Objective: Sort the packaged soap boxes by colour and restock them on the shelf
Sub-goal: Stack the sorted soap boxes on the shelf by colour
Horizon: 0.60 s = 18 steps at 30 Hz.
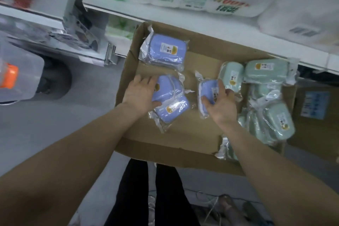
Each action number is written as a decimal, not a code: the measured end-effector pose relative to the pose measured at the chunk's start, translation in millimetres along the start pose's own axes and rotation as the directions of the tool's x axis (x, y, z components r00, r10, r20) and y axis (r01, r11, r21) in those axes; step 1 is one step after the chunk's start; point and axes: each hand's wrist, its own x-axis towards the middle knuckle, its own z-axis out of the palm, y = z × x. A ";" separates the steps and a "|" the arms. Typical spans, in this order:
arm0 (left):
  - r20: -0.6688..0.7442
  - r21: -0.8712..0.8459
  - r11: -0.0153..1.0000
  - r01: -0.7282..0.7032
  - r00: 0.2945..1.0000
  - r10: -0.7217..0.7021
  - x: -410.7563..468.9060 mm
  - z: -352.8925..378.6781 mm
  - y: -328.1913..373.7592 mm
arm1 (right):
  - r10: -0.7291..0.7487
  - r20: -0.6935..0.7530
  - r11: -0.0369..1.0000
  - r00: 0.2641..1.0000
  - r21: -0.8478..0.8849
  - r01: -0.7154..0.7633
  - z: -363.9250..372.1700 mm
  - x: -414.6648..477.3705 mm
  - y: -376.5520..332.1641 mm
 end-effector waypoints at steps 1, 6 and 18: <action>-0.012 0.016 1.000 -0.001 1.000 0.001 1.6 3.4 -0.3 | 0.049 0.042 0.999 0.998 0.015 -0.049 9.1 -1.1 5.6; -0.036 -0.094 0.995 -0.017 0.999 0.014 3.8 12.2 -1.9 | -0.091 0.215 0.960 0.972 -0.241 0.143 34.4 -3.1 1.2; -0.026 -0.146 0.989 0.015 0.999 -0.019 0.6 10.3 3.9 | -0.504 0.220 0.750 0.835 -0.368 0.549 25.0 13.8 18.4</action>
